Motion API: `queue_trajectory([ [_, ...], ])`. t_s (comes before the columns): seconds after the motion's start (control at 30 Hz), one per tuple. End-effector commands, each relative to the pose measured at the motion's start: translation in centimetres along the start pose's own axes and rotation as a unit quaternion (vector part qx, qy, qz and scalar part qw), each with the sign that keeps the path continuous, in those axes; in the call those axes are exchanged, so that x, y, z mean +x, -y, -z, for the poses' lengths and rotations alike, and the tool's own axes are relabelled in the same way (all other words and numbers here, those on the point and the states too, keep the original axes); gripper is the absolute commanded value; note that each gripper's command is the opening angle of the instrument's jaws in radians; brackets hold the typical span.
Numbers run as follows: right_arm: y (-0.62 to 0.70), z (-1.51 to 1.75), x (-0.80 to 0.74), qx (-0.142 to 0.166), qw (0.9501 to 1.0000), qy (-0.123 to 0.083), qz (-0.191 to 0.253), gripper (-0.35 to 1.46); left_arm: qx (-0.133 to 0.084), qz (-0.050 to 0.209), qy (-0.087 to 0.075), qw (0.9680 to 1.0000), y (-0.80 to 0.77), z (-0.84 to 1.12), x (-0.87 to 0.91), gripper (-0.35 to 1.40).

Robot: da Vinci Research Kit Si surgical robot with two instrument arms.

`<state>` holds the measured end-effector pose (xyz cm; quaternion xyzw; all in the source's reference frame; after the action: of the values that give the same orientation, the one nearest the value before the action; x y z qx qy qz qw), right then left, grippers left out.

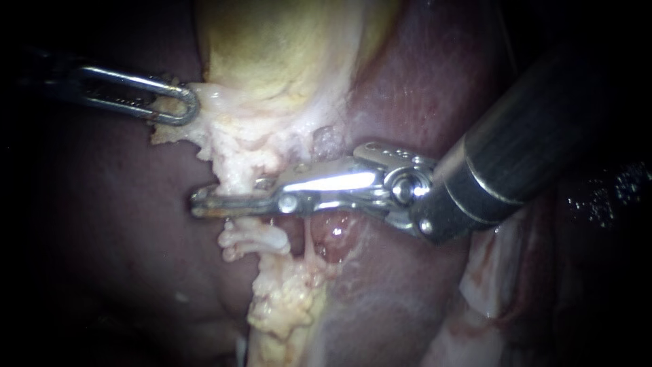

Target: Going back third clip left tube

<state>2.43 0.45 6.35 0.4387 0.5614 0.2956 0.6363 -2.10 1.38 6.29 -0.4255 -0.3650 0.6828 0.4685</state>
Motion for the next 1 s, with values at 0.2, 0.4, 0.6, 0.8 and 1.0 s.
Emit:
queue_trajectory([
  [0.2,-0.02,0.0,0.0,0.005,1.0,0.002,-0.001,0.04,0.0,0.0,0.0,1.0,-0.01,0.0,0.0,-0.35],
  [0.4,-0.09,-0.06,-0.02,0.002,1.0,0.001,0.0,0.43,0.0,0.0,0.0,1.0,-0.01,0.0,0.0,-0.35],
  [0.6,-0.25,-0.12,-0.07,-0.001,0.9998,-0.014,0.012,0.47,-0.002,0.0,0.001,1.0,-0.04,0.0,-0.01,-0.35],
  [0.8,-0.45,-0.06,-0.09,-0.034,0.9976,-0.026,0.054,0.49,-0.003,0.0,0.002,1.0,-0.09,-0.01,-0.02,-0.35],
  [1.0,-0.59,0.05,-0.09,-0.06,0.9937,-0.032,0.089,0.5,-0.004,0.001,0.003,1.0,-0.14,-0.01,-0.02,-0.35],
])
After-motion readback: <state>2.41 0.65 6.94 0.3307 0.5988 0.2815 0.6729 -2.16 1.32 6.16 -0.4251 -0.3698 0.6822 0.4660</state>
